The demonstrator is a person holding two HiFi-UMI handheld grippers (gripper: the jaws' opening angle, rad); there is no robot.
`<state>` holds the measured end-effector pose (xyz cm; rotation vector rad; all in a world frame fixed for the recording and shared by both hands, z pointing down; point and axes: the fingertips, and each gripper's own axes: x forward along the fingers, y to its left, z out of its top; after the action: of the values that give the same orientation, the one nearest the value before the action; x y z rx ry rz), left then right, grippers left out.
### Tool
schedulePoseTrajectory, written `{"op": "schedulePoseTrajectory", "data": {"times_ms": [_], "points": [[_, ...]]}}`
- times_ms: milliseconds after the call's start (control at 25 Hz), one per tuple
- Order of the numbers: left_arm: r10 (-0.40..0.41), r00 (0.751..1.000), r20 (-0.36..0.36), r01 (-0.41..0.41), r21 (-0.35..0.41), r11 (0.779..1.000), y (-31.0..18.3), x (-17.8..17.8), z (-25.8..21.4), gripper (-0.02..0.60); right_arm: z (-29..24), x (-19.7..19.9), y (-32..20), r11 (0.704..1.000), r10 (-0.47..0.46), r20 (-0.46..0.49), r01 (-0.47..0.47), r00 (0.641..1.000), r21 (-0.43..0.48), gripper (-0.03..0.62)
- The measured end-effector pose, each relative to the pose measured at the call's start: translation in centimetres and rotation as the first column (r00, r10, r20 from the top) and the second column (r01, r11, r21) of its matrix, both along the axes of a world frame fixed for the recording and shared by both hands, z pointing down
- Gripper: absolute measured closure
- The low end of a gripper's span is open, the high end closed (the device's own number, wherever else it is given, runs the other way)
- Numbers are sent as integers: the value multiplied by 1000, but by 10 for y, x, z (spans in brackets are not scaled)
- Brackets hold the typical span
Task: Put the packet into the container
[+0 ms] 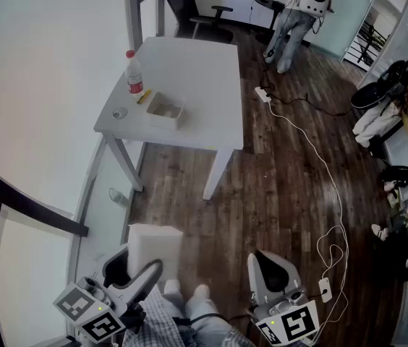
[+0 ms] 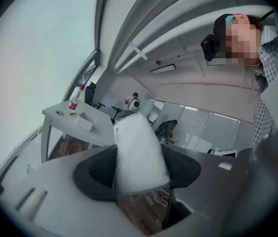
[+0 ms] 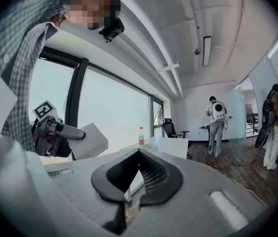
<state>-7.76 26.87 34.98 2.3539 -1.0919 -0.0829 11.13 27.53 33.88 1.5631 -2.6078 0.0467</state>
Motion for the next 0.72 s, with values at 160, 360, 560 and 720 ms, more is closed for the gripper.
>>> {"op": "schedulePoseTrajectory", "data": {"times_ms": [160, 360, 560, 720], "points": [[7, 1000, -2, -7, 9, 1000, 0, 3, -4, 313, 1, -1, 5, 1000, -6, -9, 6, 1000, -6, 594], [6, 1000, -4, -6, 15, 1000, -3, -3, -5, 313, -2, -12, -1, 1000, -16, -10, 16, 1000, -1, 594], [12, 1000, -4, -12, 26, 1000, -6, -7, -7, 313, -5, -24, -4, 1000, -30, 14, 30, 999, 4, 594], [15, 1000, -5, -15, 30, 999, -11, -14, -7, 313, -4, -32, -8, 1000, -29, 3, 29, 1000, 2, 594]]}}
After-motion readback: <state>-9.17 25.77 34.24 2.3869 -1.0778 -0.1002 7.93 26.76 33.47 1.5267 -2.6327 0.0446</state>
